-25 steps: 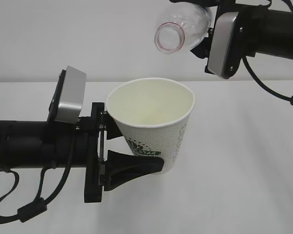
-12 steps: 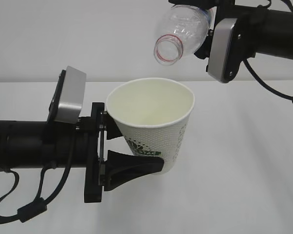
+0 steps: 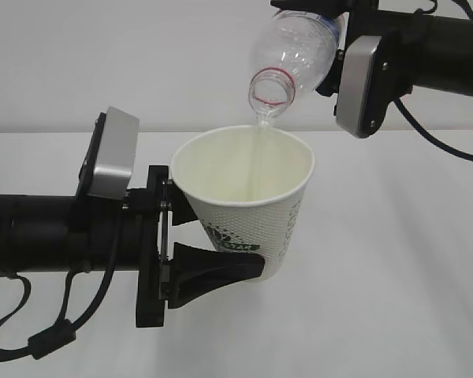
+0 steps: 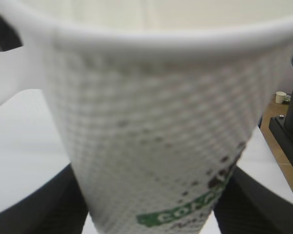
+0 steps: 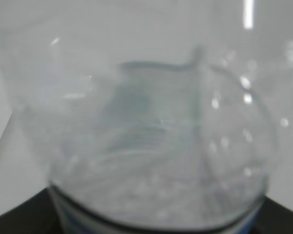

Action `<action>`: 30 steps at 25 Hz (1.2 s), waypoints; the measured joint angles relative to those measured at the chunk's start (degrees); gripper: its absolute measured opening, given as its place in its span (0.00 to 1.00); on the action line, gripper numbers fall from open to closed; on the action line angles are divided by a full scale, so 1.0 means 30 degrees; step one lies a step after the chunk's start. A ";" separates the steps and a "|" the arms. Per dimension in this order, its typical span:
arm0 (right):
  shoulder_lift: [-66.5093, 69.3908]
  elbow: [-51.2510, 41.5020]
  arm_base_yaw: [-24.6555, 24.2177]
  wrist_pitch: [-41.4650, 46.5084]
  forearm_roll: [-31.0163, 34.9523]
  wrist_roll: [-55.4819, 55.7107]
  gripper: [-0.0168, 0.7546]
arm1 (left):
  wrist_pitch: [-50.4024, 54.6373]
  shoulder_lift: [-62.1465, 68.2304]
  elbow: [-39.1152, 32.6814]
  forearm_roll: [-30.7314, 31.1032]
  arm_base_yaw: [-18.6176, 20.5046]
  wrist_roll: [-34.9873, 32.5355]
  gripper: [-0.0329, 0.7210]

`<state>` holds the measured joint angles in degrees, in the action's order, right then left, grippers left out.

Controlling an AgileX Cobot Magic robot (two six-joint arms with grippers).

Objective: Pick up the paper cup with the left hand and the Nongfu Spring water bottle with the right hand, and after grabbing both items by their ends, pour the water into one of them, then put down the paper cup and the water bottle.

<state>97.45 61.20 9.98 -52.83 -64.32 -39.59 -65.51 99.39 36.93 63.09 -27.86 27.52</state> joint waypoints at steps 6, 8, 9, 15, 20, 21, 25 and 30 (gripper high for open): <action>0.0000 0.0000 0.0000 0.0000 0.0000 -0.0029 0.60 | 0.0000 0.0000 0.0000 0.0000 0.0000 0.0000 0.74; 0.0000 0.0000 0.0000 0.0000 0.0000 -0.0029 0.60 | 0.0000 0.0000 0.0000 0.0000 0.0000 0.0000 0.74; 0.0000 0.0000 0.0000 0.0000 0.0000 -0.0029 0.60 | 0.0000 0.0000 0.0000 0.0000 0.0000 0.0000 0.74; 0.0000 0.0000 0.0000 0.0000 0.0000 -0.0029 0.60 | -0.0033 0.0000 0.0000 0.0000 0.0000 0.0000 0.74; 0.0000 0.0000 0.0000 0.0000 0.0000 -0.0029 0.60 | -0.0033 0.0000 0.0000 0.0000 0.0000 0.0000 0.74; 0.0000 0.0000 0.0000 0.0000 0.0000 -0.0029 0.60 | -0.0033 0.0000 0.0000 0.0000 0.0000 0.0000 0.74; 0.0000 0.0000 0.0000 0.0000 0.0000 -0.0042 0.60 | -0.0033 0.0000 0.0000 0.0000 0.0000 0.0000 0.74; 0.0000 0.0000 0.0000 0.0000 0.0000 -0.0072 0.60 | -0.0033 0.0000 0.0000 0.0000 0.0000 0.0000 0.74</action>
<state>97.45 61.20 9.98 -52.83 -64.32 -39.80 -65.61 99.39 36.93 63.09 -27.86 27.52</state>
